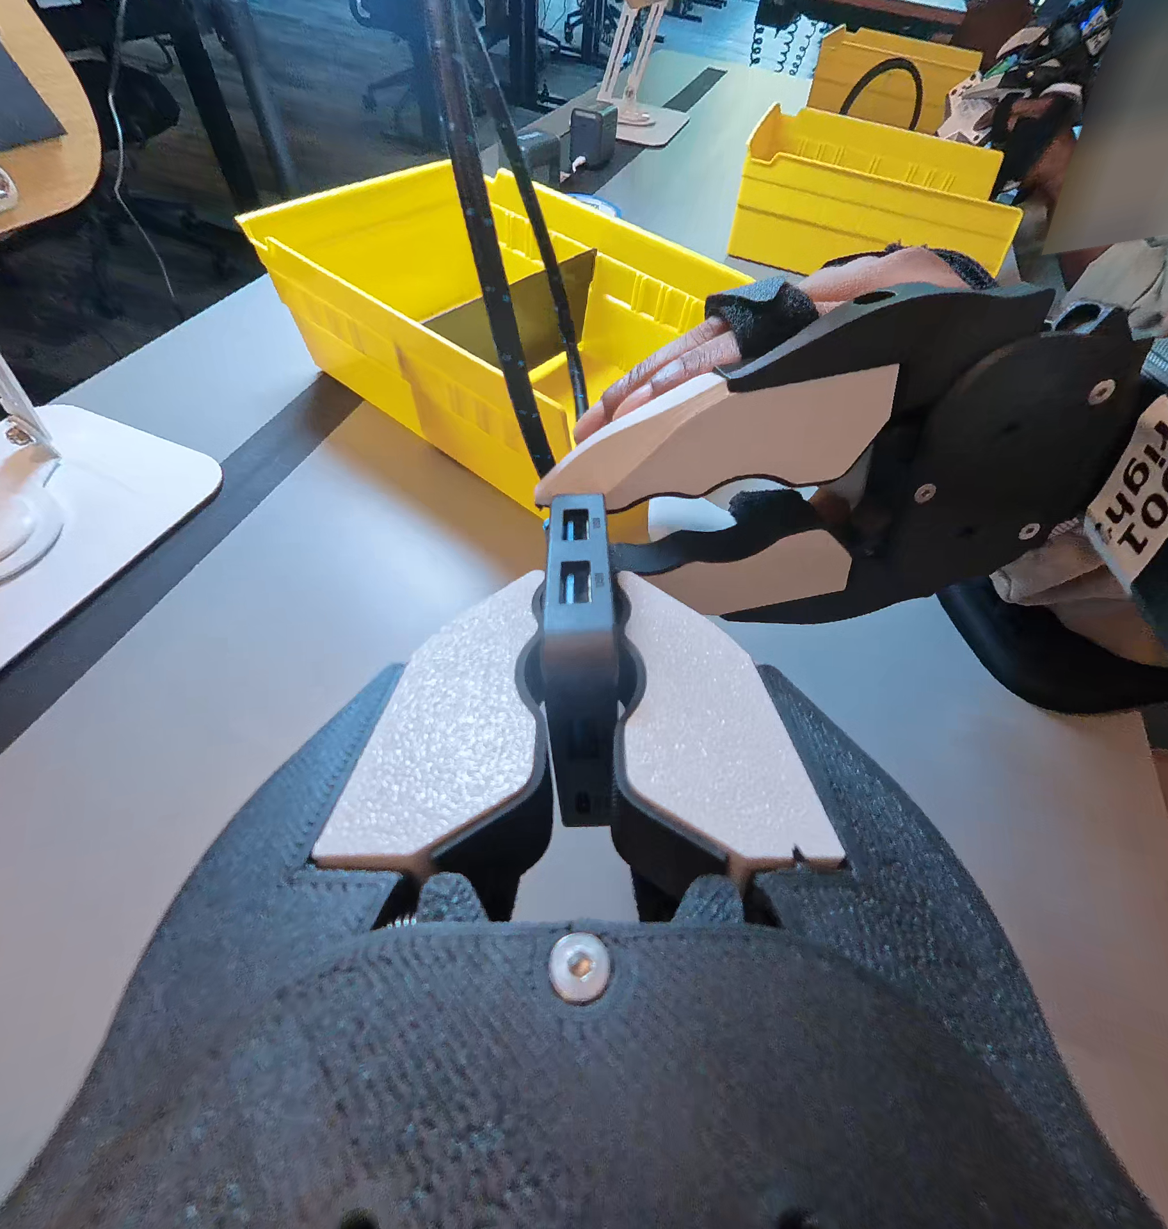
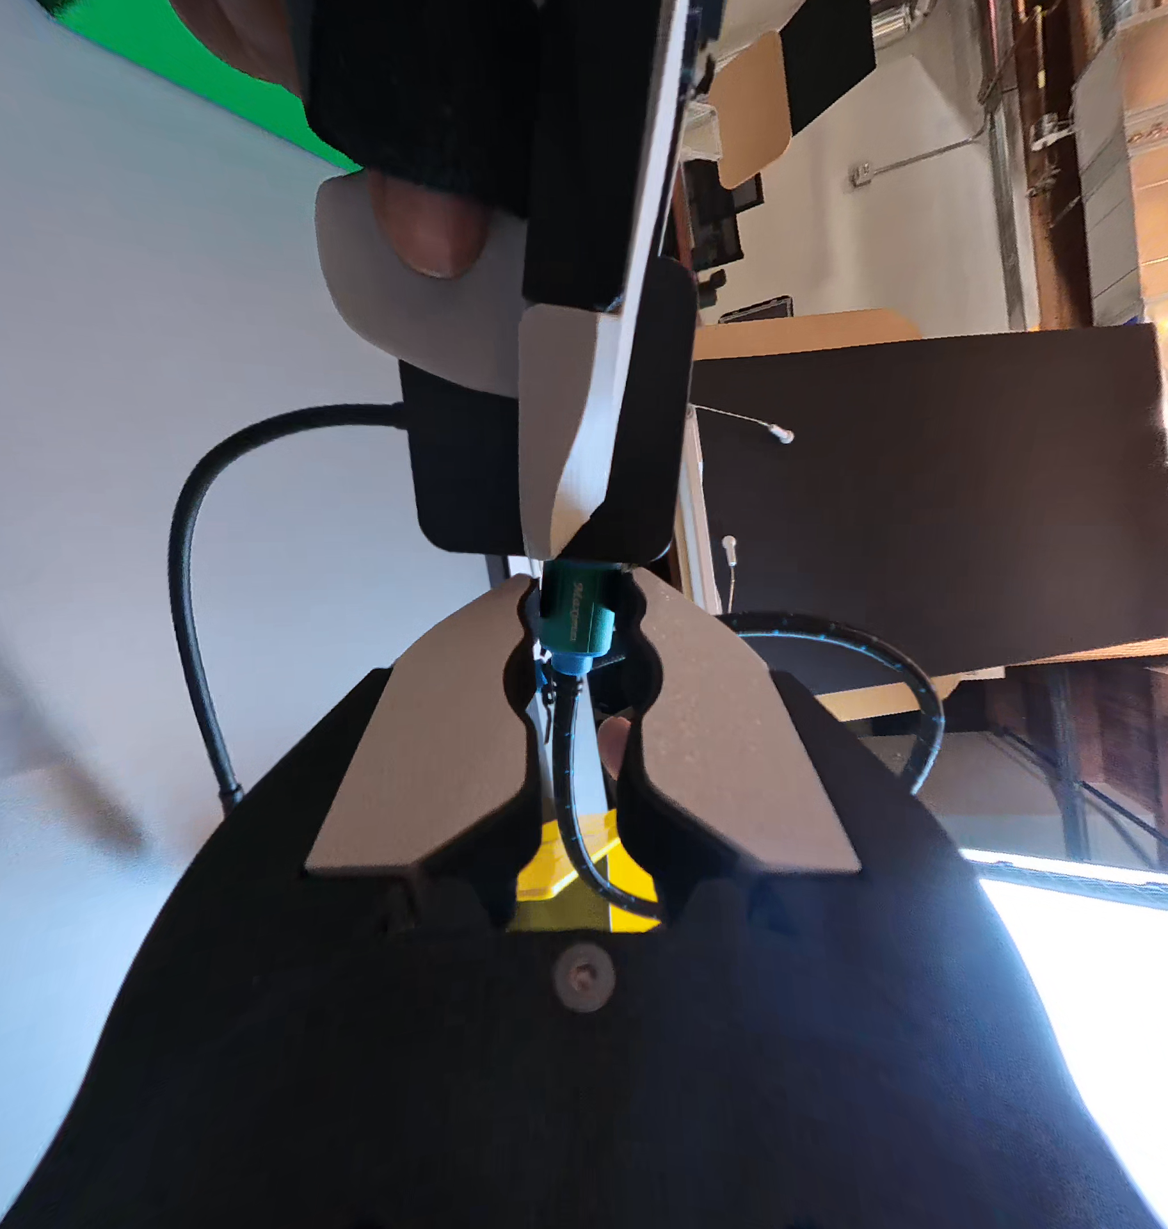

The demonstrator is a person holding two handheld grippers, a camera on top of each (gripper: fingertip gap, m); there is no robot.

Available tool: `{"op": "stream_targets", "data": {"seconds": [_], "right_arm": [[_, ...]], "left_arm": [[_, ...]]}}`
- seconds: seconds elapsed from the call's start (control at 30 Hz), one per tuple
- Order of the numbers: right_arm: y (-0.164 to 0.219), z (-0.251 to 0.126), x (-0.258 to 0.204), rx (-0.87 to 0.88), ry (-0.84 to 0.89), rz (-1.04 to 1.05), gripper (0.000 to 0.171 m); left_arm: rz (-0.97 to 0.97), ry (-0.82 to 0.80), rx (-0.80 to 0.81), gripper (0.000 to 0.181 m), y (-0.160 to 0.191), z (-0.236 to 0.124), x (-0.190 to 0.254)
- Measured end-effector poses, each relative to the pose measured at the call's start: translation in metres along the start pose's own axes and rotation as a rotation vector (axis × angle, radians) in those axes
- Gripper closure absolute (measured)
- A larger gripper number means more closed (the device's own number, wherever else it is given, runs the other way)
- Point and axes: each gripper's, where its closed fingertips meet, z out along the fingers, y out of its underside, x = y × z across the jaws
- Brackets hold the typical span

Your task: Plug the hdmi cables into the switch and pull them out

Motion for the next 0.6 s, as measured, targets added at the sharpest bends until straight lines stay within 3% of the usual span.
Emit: {"op": "stream_targets", "data": {"seconds": [0.2,0.23,0.27,0.33,0.47,0.6], "right_arm": [[0.002,0.001,0.003,0.007,-0.008,0.012,0.149],[0.013,0.002,0.006,-0.054,-0.005,0.006,0.150],[0.039,0.004,0.008,-0.177,0.002,-0.029,0.150],[0.067,0.002,0.015,-0.159,0.018,0.053,0.150],[0.084,-0.022,0.066,-0.136,0.119,0.247,0.150],[0.114,-0.045,0.100,-0.182,0.206,0.387,0.149]], "left_arm": [[0.032,-0.013,-0.003,0.167,-0.002,-0.002,-0.002],[0.046,-0.031,-0.002,0.167,-0.004,-0.005,-0.005],[0.068,-0.082,0.018,0.167,-0.009,-0.015,-0.013],[0.058,-0.116,0.094,0.167,-0.026,-0.045,-0.028],[0.079,-0.159,0.254,0.167,-0.055,-0.102,-0.043],[0.137,-0.185,0.395,0.167,-0.076,-0.126,-0.040]]}}
